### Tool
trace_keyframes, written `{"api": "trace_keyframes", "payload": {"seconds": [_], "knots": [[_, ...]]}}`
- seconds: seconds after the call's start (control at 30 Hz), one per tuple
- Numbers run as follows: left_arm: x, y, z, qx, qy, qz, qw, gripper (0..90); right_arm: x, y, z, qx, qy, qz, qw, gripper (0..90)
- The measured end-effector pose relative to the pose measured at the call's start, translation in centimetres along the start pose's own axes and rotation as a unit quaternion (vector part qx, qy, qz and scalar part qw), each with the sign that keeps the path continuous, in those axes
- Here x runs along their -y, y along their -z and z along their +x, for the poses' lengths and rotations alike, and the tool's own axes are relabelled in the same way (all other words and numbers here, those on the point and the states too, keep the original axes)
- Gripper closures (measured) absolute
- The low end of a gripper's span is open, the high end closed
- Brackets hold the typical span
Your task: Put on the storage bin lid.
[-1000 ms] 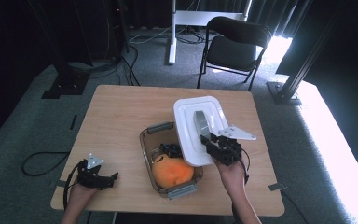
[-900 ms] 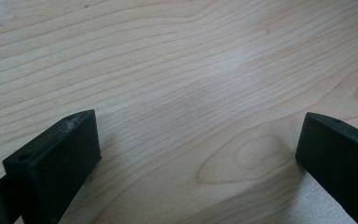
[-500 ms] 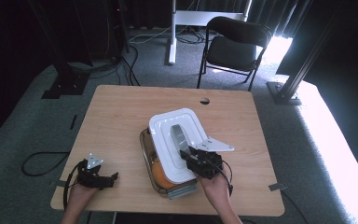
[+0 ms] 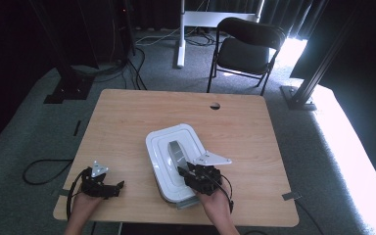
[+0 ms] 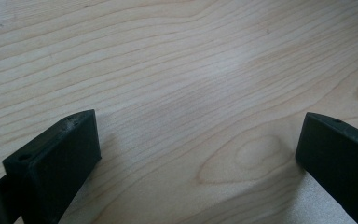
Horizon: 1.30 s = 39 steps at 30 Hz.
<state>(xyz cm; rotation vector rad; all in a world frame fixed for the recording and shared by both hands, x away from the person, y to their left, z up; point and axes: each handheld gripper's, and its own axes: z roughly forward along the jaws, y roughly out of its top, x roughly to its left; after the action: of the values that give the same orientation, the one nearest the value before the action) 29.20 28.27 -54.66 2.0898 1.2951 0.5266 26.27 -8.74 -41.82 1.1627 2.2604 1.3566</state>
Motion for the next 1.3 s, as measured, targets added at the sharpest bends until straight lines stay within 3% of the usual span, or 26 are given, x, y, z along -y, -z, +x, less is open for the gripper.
{"api": "trace_keyframes", "payload": {"seconds": [0.33,0.53,0.73,0.83,0.93,1.0,1.1,1.17,1.3], "knots": [[0.0,0.0,0.0,-0.001,0.000,0.000,1.0000,0.2,0.4,-0.7,0.5,0.007,0.000,0.016,0.9998,68.1],[0.0,0.0,0.0,-0.001,0.000,0.000,1.0000,0.1,0.4,-1.1,1.0,0.025,0.017,0.023,0.9993,68.1],[0.0,0.0,0.0,-0.001,0.000,0.000,1.0000,0.1,0.5,-0.9,0.9,0.017,0.011,0.021,0.9996,67.1],[0.0,0.0,0.0,-0.001,0.000,0.000,1.0000,0.1,0.4,-0.6,0.7,-0.015,0.004,0.014,0.9998,45.5],[-0.1,0.0,-0.2,-0.002,0.004,0.005,1.0000,0.2,0.2,0.1,0.4,-0.012,0.007,-0.003,0.9999,29.6],[-0.3,0.2,-0.6,0.013,0.004,0.005,0.9999,0.2,-0.1,0.7,-0.3,-0.004,0.003,-0.021,0.9998,20.4],[-0.6,0.5,-0.9,0.023,0.010,-0.005,0.9997,0.2,-0.3,1.4,-1.9,0.014,0.002,-0.038,0.9992,12.0],[-1.0,0.6,-1.0,0.028,0.013,-0.012,0.9994,0.2,-0.4,1.7,-2.9,0.048,-0.002,-0.051,0.9975,12.8],[-1.6,0.7,-1.5,0.030,0.018,-0.025,0.9991,0.2,-0.3,2.5,-5.5,0.087,-0.007,-0.079,0.9931,12.7]]}}
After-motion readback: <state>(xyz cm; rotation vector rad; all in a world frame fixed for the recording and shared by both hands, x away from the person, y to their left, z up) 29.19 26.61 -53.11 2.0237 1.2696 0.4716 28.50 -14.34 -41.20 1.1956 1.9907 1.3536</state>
